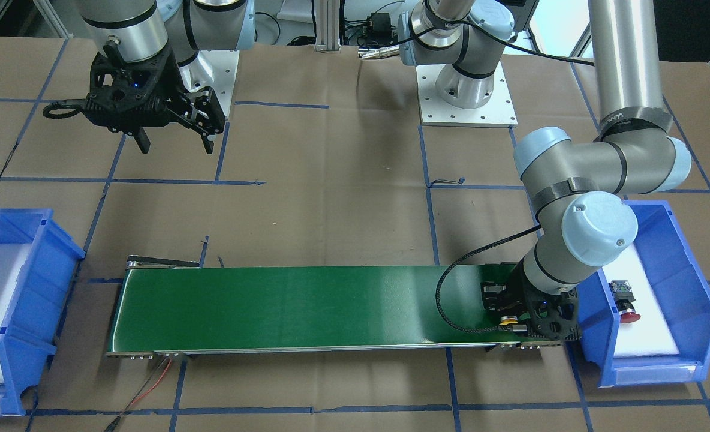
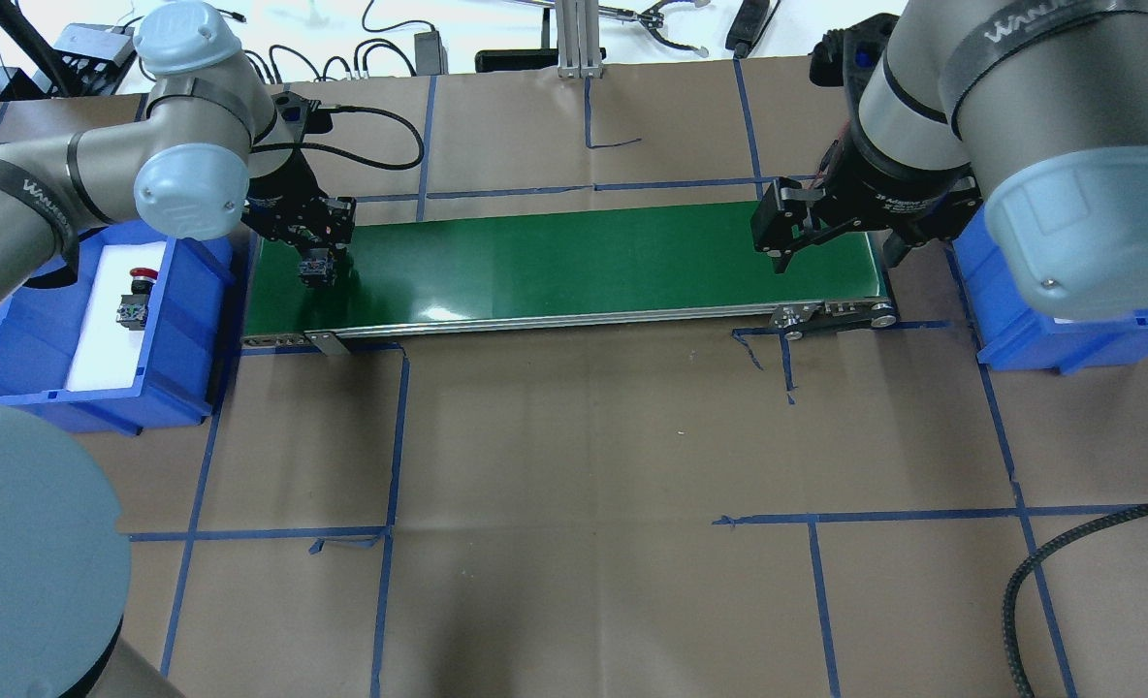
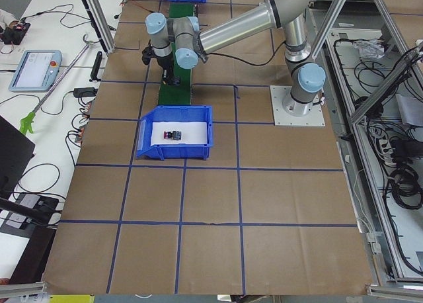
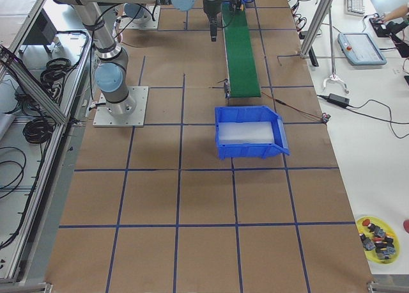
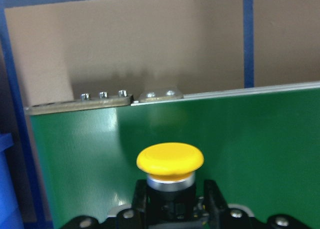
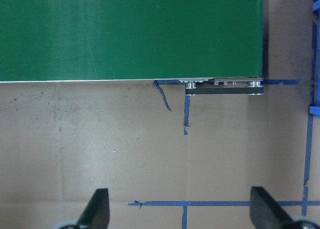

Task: Transport two buttons from left to right
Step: 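Lift the yellow button and carry it onto the green conveyor, then release the yellow button on the belt and raise the left gripper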

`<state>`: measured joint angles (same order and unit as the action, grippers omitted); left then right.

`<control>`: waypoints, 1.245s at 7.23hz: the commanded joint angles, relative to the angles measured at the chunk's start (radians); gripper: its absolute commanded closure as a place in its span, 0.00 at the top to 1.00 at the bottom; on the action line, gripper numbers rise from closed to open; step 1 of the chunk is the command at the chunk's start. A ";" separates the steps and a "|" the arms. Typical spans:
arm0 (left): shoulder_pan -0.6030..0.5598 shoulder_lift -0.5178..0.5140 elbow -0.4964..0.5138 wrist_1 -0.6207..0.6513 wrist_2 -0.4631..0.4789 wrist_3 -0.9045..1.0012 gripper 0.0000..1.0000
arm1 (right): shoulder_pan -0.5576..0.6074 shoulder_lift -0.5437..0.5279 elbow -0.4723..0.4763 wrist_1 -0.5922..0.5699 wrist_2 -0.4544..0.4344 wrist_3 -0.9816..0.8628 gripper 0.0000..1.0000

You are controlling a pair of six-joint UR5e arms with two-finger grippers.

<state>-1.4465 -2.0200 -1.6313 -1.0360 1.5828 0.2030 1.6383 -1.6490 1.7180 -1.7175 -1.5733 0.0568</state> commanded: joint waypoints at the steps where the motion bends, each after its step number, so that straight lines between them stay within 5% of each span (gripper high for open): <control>1: -0.002 0.026 0.004 -0.013 0.000 0.001 1.00 | 0.000 0.000 0.000 -0.001 -0.001 0.000 1.00; 5: 0.003 0.196 0.112 -0.330 0.000 0.003 1.00 | 0.000 0.000 0.000 -0.001 -0.001 0.000 1.00; 9: 0.026 0.187 0.179 -0.400 0.000 0.015 1.00 | 0.000 0.000 0.000 -0.001 0.001 0.000 1.00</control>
<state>-1.4301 -1.8276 -1.4643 -1.4306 1.5831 0.2101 1.6383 -1.6490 1.7181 -1.7180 -1.5724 0.0568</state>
